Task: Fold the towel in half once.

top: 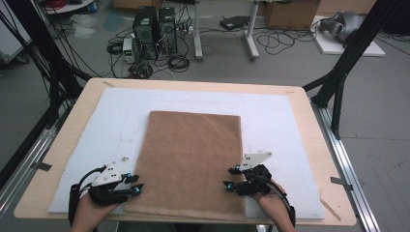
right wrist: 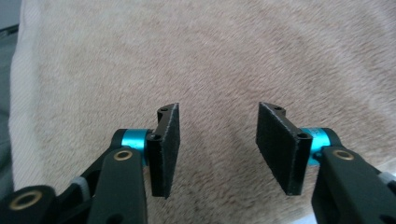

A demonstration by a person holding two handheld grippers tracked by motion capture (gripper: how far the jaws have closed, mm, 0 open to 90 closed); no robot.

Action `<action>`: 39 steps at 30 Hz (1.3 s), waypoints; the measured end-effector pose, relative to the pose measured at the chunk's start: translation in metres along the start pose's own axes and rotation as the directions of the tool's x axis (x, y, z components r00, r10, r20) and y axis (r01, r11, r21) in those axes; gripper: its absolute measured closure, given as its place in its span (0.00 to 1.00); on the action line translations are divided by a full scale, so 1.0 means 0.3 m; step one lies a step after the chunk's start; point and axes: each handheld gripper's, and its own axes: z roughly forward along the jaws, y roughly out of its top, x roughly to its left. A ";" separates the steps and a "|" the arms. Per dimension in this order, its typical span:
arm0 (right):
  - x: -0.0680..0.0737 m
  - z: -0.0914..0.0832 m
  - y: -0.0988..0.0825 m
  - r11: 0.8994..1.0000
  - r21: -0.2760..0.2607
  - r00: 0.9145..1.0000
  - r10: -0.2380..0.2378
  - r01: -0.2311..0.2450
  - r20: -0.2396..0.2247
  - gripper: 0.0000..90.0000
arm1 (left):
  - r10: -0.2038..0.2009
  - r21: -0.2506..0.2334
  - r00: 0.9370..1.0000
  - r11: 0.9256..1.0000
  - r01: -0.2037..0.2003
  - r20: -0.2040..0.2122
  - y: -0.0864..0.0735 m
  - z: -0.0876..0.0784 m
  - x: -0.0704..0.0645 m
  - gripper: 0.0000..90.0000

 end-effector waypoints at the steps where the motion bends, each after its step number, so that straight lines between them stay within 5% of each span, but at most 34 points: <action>1: -0.005 -0.001 0.004 1.000 -0.006 1.000 0.005 -0.005 0.004 0.52 | -0.001 -0.006 1.000 1.000 0.001 -0.002 0.006 -0.001 0.005 0.66; 19: -0.125 -0.006 0.090 0.997 -0.051 0.993 0.061 -0.056 0.102 0.29 | -0.075 -0.096 0.996 0.993 0.070 -0.054 0.075 -0.016 0.097 0.43; 39: -0.157 -0.048 0.157 0.996 -0.085 0.990 0.048 -0.037 0.132 0.26 | -0.053 -0.106 0.998 0.993 0.048 -0.045 0.164 -0.005 0.114 0.40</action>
